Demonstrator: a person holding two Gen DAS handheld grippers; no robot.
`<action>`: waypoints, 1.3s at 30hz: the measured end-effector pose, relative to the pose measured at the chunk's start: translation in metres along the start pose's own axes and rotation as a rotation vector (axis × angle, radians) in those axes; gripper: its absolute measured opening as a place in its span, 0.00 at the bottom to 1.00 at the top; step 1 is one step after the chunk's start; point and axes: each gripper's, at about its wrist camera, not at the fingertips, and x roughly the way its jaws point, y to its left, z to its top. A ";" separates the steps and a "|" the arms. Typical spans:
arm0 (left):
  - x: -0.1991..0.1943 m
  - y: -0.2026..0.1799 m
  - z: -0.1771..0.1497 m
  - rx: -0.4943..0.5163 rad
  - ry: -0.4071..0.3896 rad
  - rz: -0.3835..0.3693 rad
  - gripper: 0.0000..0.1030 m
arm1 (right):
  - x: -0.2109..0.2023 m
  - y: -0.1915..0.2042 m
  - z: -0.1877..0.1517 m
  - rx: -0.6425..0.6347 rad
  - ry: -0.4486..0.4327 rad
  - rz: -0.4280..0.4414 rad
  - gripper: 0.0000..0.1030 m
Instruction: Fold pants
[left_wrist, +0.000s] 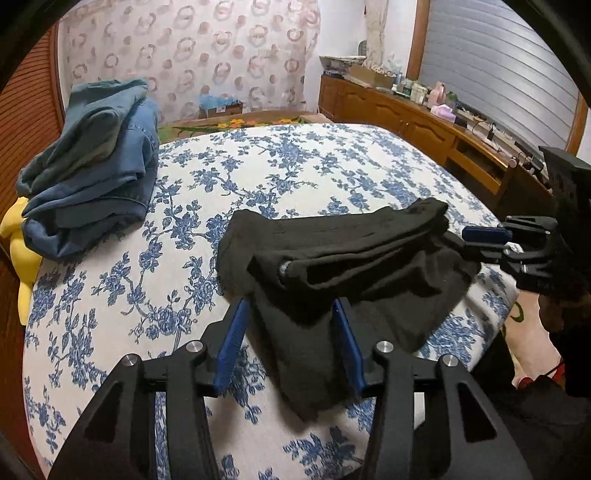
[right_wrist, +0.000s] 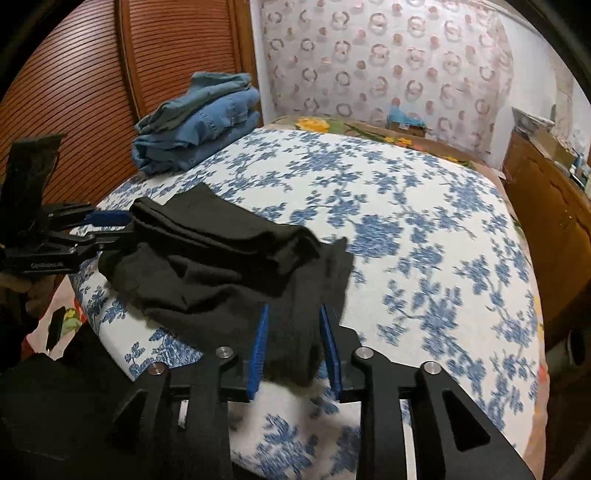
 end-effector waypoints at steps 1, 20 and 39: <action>0.002 0.001 0.001 0.003 0.003 0.004 0.48 | 0.005 0.002 0.001 -0.007 0.007 0.003 0.31; 0.043 0.020 0.029 -0.025 0.037 0.042 0.52 | 0.067 -0.007 0.043 -0.012 0.024 -0.045 0.34; 0.047 0.032 0.020 -0.069 -0.005 0.047 0.73 | 0.073 -0.003 0.031 -0.040 -0.007 -0.047 0.46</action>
